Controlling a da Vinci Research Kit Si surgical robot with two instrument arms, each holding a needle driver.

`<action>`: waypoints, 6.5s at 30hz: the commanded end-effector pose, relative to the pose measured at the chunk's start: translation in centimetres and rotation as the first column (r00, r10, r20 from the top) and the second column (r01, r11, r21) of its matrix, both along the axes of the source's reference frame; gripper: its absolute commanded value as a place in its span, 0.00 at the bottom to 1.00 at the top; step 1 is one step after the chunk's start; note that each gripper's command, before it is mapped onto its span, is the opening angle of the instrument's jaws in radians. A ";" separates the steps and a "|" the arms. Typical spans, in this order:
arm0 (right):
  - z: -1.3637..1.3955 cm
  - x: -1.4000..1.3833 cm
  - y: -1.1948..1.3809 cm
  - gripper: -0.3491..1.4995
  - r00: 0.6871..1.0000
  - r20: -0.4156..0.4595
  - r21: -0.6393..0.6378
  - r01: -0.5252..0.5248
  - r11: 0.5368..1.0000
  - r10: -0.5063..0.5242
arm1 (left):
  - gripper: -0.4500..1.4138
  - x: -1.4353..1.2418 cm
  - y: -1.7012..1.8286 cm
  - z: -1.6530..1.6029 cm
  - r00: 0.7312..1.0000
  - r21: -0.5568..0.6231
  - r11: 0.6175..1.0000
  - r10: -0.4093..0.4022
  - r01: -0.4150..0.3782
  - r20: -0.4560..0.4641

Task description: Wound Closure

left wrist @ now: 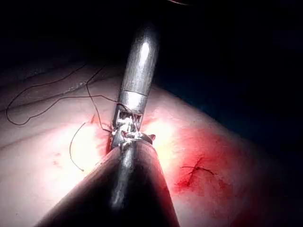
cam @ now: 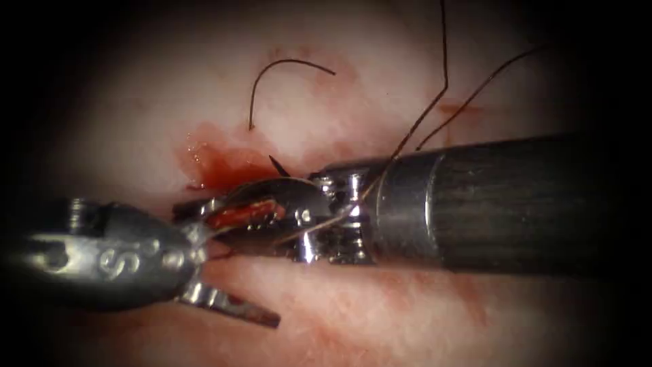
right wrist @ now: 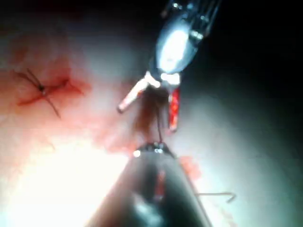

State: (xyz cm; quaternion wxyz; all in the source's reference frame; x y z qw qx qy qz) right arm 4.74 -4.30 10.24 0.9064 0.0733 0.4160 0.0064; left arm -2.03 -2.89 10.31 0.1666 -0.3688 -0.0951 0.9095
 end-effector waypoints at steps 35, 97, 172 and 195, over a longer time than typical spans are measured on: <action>-0.62 -0.57 0.05 0.86 0.987 -0.100 0.134 -0.109 0.985 0.123 | 0.00 0.79 0.31 0.11 0.921 -0.148 0.986 -0.013 0.077 0.389; -0.87 -0.05 -0.14 0.00 0.959 -0.111 0.141 -0.243 0.960 0.259 | 0.81 0.68 0.48 0.13 0.896 0.032 0.973 -0.225 0.230 0.384; -1.01 -0.54 -0.13 0.00 0.978 -0.087 0.022 -0.189 0.982 0.190 | 0.00 0.91 1.17 0.10 0.944 0.000 0.969 -0.239 0.246 0.227; -1.13 -0.90 0.52 0.00 0.932 -0.251 0.239 -0.203 0.950 0.263 | 0.00 0.86 1.26 0.39 0.840 0.033 0.958 -0.267 0.286 0.471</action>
